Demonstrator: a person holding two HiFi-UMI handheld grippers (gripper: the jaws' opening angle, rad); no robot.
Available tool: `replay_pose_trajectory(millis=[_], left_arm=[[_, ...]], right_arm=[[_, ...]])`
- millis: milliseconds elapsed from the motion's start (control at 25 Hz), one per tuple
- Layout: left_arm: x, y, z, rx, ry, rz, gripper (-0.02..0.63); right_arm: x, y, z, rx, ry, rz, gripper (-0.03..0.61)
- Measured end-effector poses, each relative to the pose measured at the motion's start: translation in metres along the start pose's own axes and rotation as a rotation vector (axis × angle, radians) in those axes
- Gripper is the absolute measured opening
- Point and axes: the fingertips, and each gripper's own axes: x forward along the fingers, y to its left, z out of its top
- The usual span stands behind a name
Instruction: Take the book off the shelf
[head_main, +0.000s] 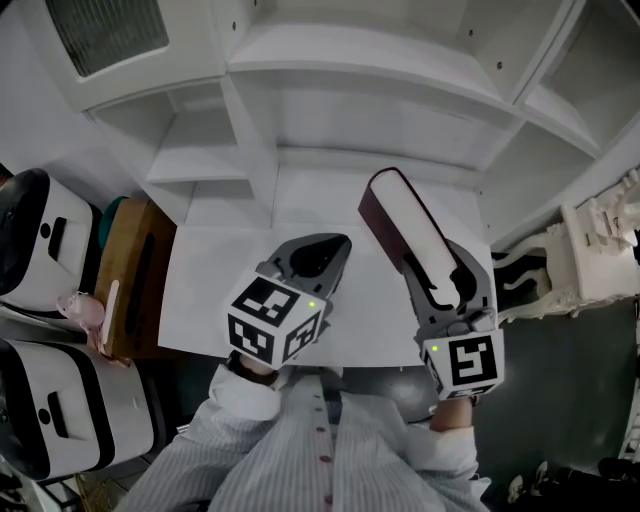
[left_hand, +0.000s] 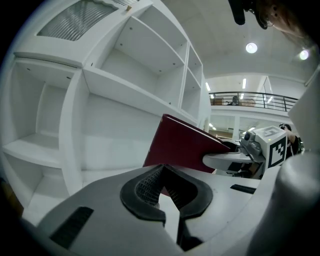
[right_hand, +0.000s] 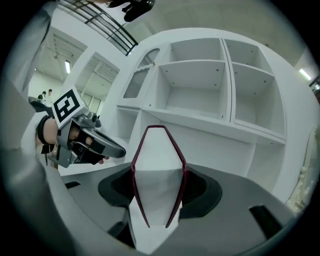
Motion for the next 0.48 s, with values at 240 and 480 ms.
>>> replay_pose_trajectory(millis=[240, 480], left_arm=[[-0.001, 0.000, -0.009, -0.012, 0.005, -0.008, 0.009], [0.001, -0.005, -0.013, -0.015, 0.001, -0.023, 0.009]], right_arm=[[0.002, 0.006, -0.015, 0.110, 0.026, 0.010, 0.225], [0.002, 0.007, -0.023, 0.176, 0.033, 0.007, 0.225]])
